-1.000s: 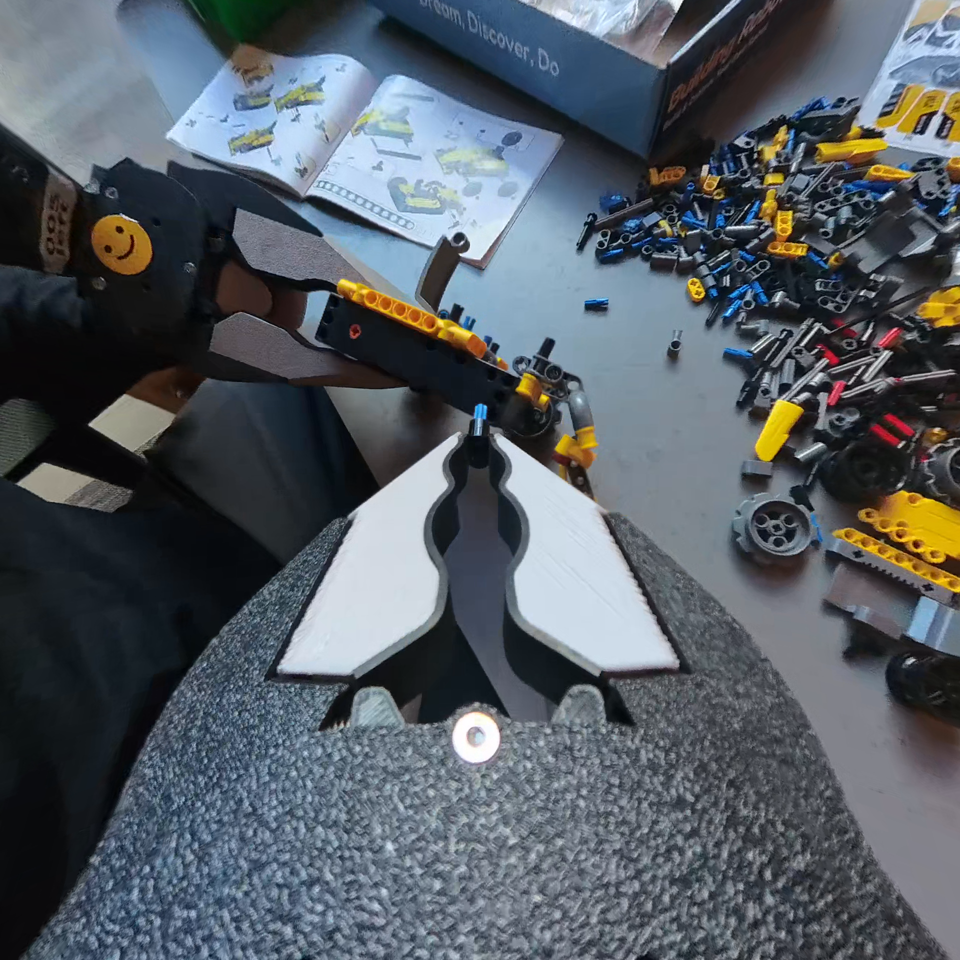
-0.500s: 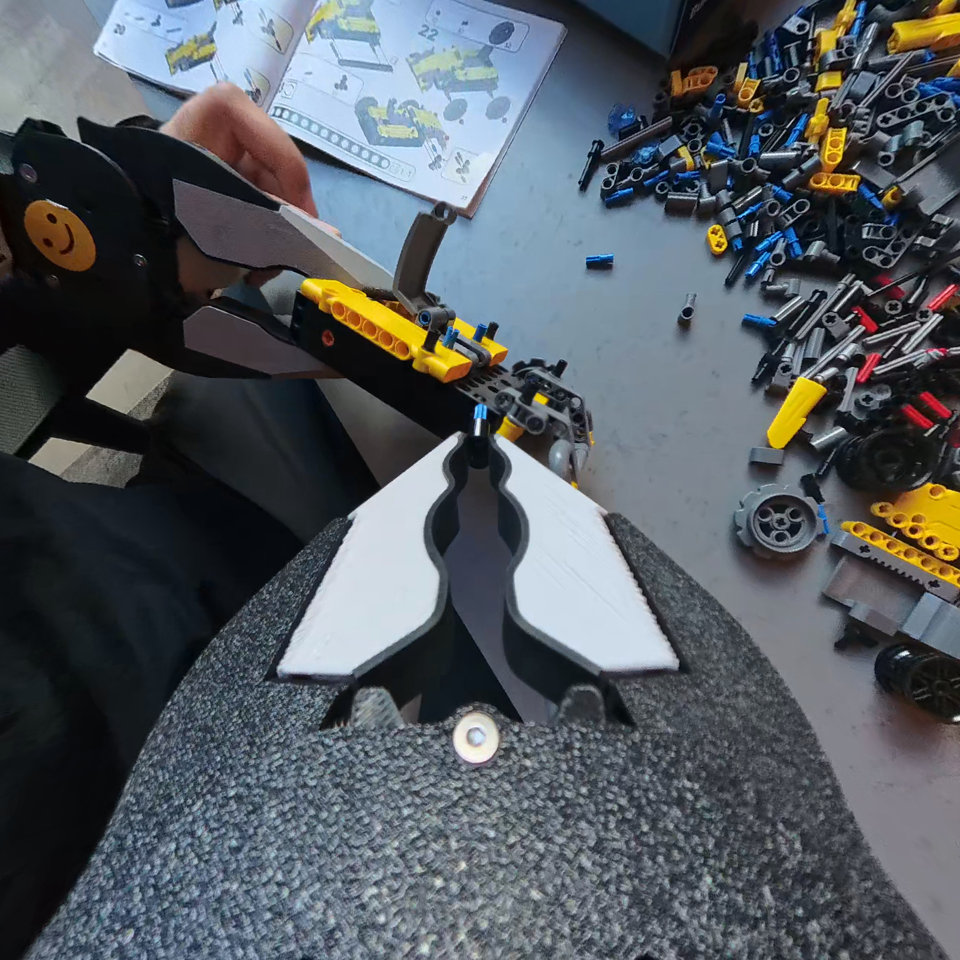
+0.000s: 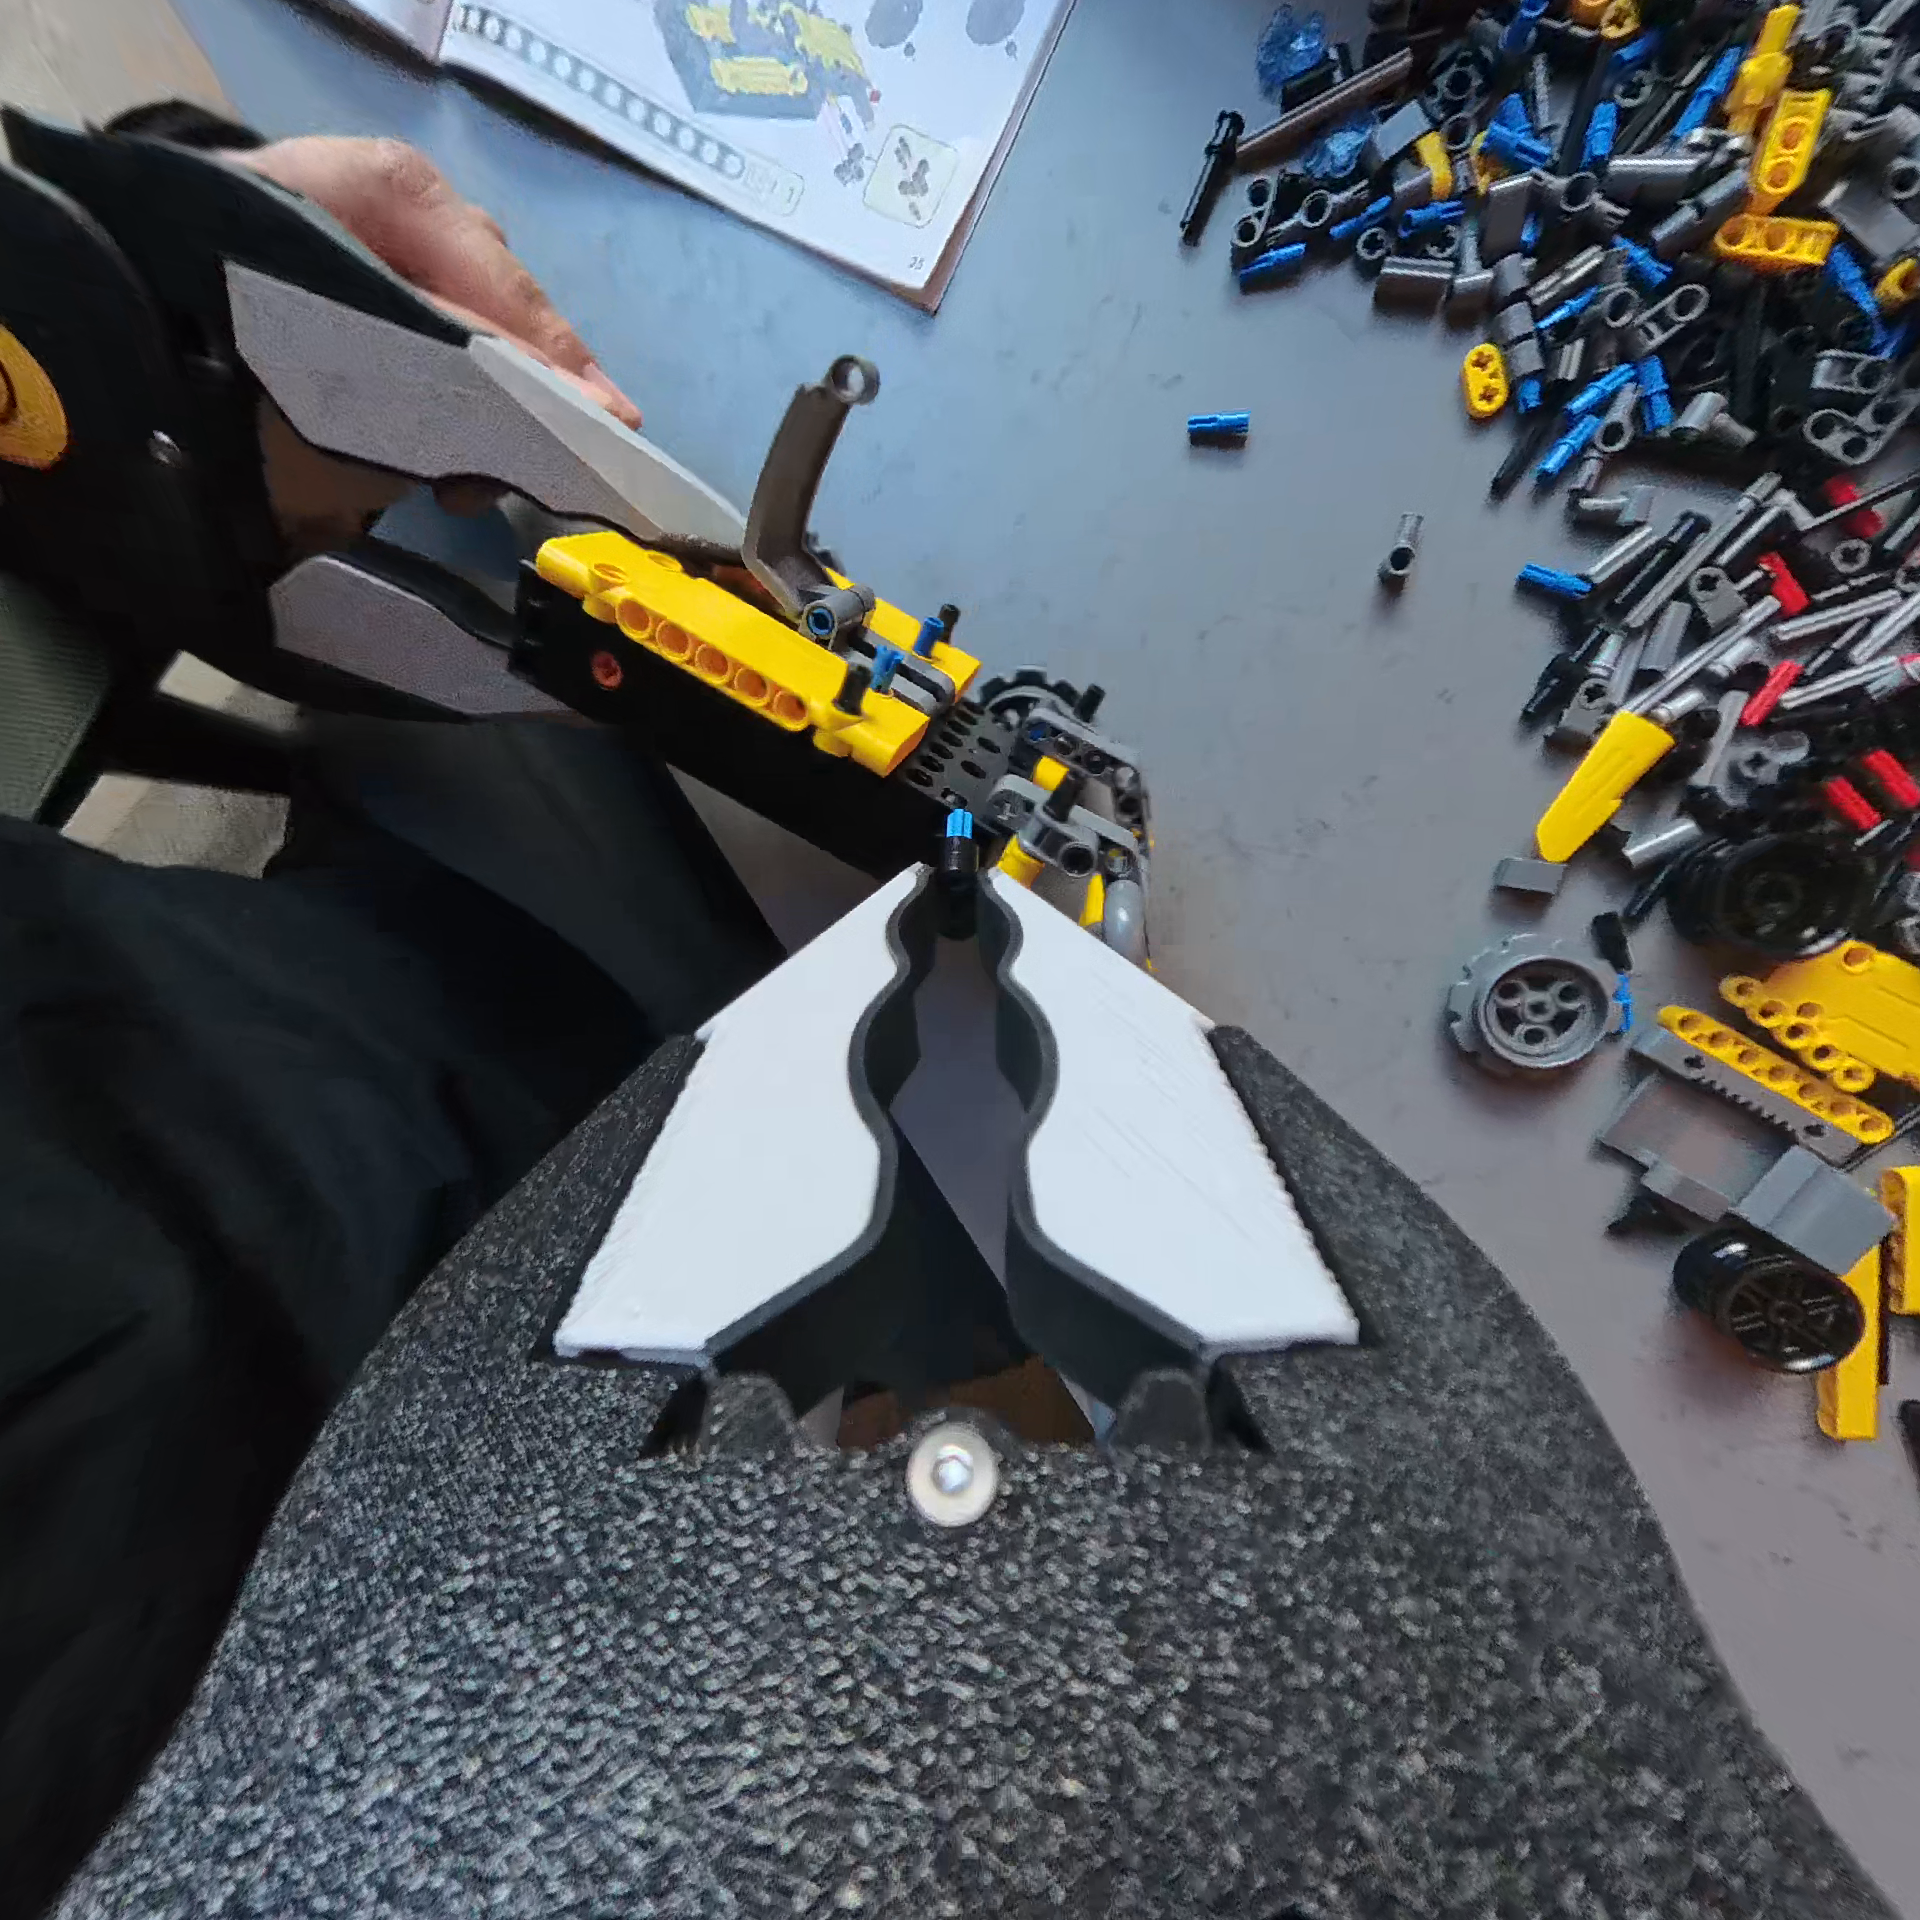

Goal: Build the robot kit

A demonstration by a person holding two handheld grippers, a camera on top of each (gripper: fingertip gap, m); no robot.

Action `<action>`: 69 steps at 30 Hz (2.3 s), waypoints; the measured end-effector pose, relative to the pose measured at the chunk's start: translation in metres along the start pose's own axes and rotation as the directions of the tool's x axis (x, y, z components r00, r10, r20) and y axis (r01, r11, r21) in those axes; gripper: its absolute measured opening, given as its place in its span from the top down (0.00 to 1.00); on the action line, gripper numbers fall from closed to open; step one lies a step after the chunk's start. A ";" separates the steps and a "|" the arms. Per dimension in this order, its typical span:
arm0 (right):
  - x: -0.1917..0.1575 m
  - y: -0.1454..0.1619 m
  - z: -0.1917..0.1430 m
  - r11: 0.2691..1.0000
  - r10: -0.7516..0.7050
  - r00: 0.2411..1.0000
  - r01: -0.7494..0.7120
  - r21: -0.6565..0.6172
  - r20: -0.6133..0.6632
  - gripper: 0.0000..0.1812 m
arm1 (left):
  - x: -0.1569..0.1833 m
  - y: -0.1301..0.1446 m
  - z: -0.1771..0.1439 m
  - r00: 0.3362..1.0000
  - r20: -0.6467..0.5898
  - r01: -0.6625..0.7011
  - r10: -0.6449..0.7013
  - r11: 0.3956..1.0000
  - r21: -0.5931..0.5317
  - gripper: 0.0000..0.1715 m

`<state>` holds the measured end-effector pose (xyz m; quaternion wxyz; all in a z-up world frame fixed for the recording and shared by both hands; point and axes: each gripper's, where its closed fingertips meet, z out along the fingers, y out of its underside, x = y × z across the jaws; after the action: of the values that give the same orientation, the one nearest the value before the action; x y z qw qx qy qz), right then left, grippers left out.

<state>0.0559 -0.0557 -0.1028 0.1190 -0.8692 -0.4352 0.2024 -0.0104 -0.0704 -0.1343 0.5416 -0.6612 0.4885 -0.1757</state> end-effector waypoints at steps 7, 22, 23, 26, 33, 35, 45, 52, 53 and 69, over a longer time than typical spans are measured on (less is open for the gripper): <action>0.008 -0.017 0.002 0.987 -0.040 0.999 0.041 -0.157 0.012 0.96 | 0.004 0.004 0.011 0.999 -0.032 0.028 -0.028 1.000 -0.012 0.81; 0.015 -0.025 0.016 0.969 -0.080 0.997 0.081 -0.233 0.012 0.96 | -0.012 0.008 0.015 0.999 -0.033 0.041 -0.042 0.999 -0.034 0.78; 0.018 -0.024 0.015 0.967 -0.088 0.996 0.085 -0.239 -0.004 0.96 | -0.012 0.006 0.013 0.994 -0.055 0.090 -0.091 0.996 -0.025 0.78; 0.017 -0.027 0.007 0.971 -0.084 0.996 0.081 -0.223 -0.005 0.96 | -0.009 -0.011 0.002 0.911 -0.207 0.370 -0.357 0.929 0.024 0.81; 0.010 -0.027 0.004 0.958 -0.108 0.994 0.103 -0.266 -0.003 0.96 | -0.014 0.009 -0.001 0.901 -0.175 0.400 -0.396 0.916 -0.014 0.82; 0.008 -0.025 0.010 0.956 -0.107 0.994 0.104 -0.275 0.005 0.96 | -0.013 0.010 -0.001 0.938 -0.144 0.315 -0.314 0.949 -0.016 0.82; 0.017 -0.037 0.008 0.959 -0.114 0.993 0.107 -0.261 -0.009 0.96 | -0.023 0.013 -0.002 0.816 -0.250 0.528 -0.521 0.848 -0.043 0.83; 0.019 -0.040 0.015 0.965 -0.101 0.995 0.103 -0.241 0.019 0.96 | -0.020 0.014 0.000 0.870 -0.249 0.428 -0.426 0.902 -0.047 0.78; 0.019 -0.040 0.015 0.966 -0.094 0.995 0.097 -0.239 0.026 0.96 | -0.019 0.014 0.001 0.893 -0.237 0.385 -0.384 0.922 -0.045 0.78; 0.029 -0.046 0.020 0.963 -0.135 0.991 0.134 -0.233 0.015 0.96 | -0.003 0.010 -0.006 0.899 -0.271 0.345 -0.346 0.937 -0.052 0.81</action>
<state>0.0300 -0.0049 -0.1103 0.0298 -0.8456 -0.5140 0.1409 -0.0205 -0.0702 -0.1401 0.4278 -0.7070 0.4343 -0.3586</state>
